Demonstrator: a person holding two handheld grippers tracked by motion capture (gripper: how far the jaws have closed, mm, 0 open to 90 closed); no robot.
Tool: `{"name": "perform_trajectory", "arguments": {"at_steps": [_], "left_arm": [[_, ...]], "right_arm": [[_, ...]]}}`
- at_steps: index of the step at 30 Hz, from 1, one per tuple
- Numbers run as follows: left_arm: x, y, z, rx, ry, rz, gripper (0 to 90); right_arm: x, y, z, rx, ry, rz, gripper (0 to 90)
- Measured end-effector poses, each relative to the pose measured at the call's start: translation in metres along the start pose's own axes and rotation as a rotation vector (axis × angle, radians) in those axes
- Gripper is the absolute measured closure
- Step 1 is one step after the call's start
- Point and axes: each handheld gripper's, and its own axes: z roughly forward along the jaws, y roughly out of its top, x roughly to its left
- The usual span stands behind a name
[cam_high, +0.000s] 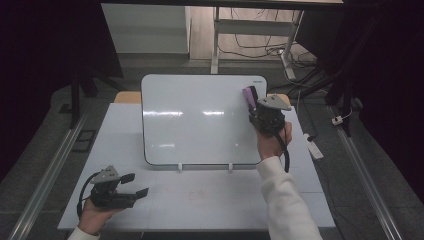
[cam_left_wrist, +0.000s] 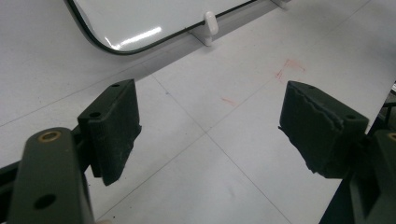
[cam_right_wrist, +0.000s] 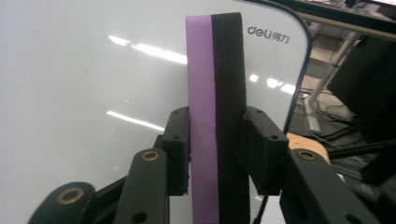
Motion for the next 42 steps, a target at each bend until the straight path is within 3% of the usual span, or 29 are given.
{"name": "perform_trajectory", "arguments": {"at_steps": [2,6,11,15,18,23,31,37,42], "left_arm": [[0.000,0.000,0.000,0.000,0.000,-0.002,20.7],[0.000,0.000,0.001,0.004,0.001,-0.001,20.7],[0.001,-0.001,0.000,0.000,0.003,-0.002,20.7],[0.001,-0.001,-0.001,-0.003,0.001,0.000,20.7],[0.001,-0.001,-0.001,-0.005,0.003,-0.002,20.7],[0.002,-0.001,0.001,0.001,0.006,-0.005,20.7],[0.003,-0.001,0.002,-0.007,0.009,-0.008,20.7],[0.003,0.000,0.003,-0.007,0.009,-0.005,20.7],[0.003,0.001,0.005,-0.010,0.010,-0.005,20.7]], "right_arm": [[0.000,0.000,0.000,0.003,0.025,0.003,58.3],[0.002,-0.002,0.004,0.013,0.005,-0.021,58.6],[0.001,-0.004,0.002,-0.009,0.009,-0.015,49.2],[-0.004,-0.008,-0.011,-0.067,0.058,0.009,46.5],[-0.010,-0.016,-0.021,-0.070,0.101,-0.003,45.7],[-0.020,-0.042,-0.039,-0.079,0.184,-0.006,45.2],[-0.026,-0.099,-0.064,-0.022,0.312,-0.027,44.8],[-0.030,-0.135,-0.078,0.027,0.371,-0.039,44.8],[-0.031,-0.152,-0.084,0.054,0.420,-0.044,44.8]]}}
